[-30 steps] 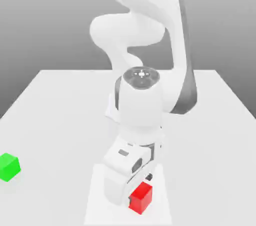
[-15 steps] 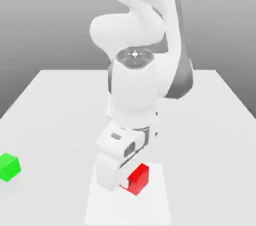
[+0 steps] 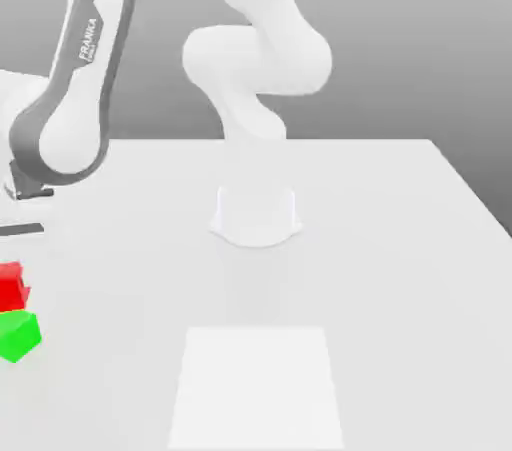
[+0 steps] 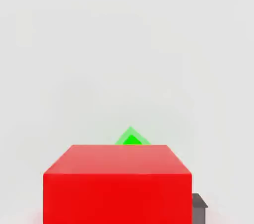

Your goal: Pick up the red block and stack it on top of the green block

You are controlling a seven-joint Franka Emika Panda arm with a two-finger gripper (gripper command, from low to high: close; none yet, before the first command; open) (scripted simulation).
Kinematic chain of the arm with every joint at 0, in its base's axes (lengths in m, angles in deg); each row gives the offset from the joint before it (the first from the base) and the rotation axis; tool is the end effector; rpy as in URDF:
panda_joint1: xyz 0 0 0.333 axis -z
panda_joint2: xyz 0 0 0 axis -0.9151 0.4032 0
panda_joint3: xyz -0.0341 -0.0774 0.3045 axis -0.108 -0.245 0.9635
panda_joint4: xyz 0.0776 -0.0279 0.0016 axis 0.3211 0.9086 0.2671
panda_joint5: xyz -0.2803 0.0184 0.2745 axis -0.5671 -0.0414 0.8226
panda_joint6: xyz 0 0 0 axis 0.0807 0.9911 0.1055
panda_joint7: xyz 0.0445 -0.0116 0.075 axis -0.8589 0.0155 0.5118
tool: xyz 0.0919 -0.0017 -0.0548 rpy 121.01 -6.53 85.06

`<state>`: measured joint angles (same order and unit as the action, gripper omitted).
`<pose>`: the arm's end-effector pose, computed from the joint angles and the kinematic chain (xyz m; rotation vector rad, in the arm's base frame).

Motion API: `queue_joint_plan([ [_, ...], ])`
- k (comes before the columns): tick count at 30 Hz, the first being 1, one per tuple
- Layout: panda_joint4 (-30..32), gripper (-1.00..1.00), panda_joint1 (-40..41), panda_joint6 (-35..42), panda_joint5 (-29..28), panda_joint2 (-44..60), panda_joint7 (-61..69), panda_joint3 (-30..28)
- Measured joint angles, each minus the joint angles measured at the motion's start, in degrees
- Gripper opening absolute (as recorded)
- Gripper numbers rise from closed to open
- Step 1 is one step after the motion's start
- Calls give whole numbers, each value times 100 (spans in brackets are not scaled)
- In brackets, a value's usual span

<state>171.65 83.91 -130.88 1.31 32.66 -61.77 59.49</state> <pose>0.3260 -0.3461 0.1883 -3.0161 0.8770 -0.0006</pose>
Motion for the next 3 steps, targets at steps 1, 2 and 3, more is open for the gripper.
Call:
queue_joint_plan([
  [1, 0, 100, 0, 0, 0, 0, 0, 0],
  [2, 0, 100, 0, 0, 0, 0, 0, 0],
  [3, 0, 100, 0, 0, 0, 0, 0, 0],
])
